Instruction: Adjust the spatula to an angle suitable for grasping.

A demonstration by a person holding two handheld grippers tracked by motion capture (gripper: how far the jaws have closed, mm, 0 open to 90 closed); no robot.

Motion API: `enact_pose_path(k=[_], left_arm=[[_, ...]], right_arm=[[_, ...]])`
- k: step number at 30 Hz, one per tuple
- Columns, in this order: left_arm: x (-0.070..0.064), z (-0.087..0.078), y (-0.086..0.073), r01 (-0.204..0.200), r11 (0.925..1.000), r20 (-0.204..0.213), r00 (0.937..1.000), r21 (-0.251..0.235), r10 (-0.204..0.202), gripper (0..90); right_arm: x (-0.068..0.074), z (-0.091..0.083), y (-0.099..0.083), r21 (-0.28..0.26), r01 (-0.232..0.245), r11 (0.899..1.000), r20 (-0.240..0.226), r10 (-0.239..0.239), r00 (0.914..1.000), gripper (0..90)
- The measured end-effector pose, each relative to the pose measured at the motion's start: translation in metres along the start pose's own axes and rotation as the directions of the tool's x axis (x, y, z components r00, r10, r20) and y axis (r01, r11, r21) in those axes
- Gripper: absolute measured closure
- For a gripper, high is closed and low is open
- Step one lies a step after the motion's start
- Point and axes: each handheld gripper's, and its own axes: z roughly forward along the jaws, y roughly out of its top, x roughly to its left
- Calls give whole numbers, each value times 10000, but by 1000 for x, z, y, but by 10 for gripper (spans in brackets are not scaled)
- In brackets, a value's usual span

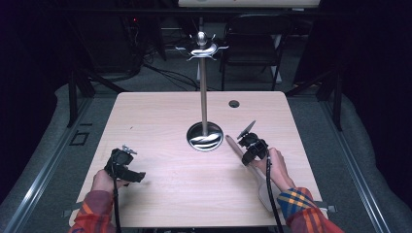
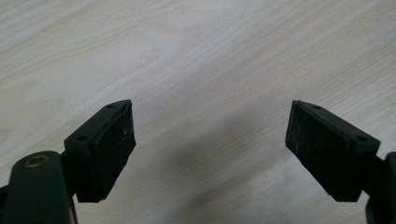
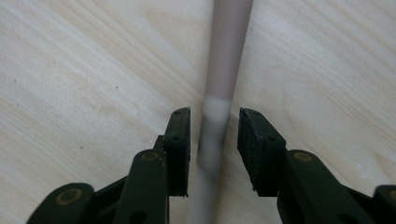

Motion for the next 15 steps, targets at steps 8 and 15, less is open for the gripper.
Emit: enact_pose_path(k=[8, 15], left_arm=[[0, 1, 0, -16, 10000, 9, 10000, 11, 16, 157], [-1, 1, 0, -4, 10000, 25, 10000, 37, 4, 158]], right_arm=[[-1, 5, 3, 32, -207, 9998, 5, 207, 9998, 707], [-1, 8, 4, 7, -204, 9998, -81, 204, 9998, 735]])
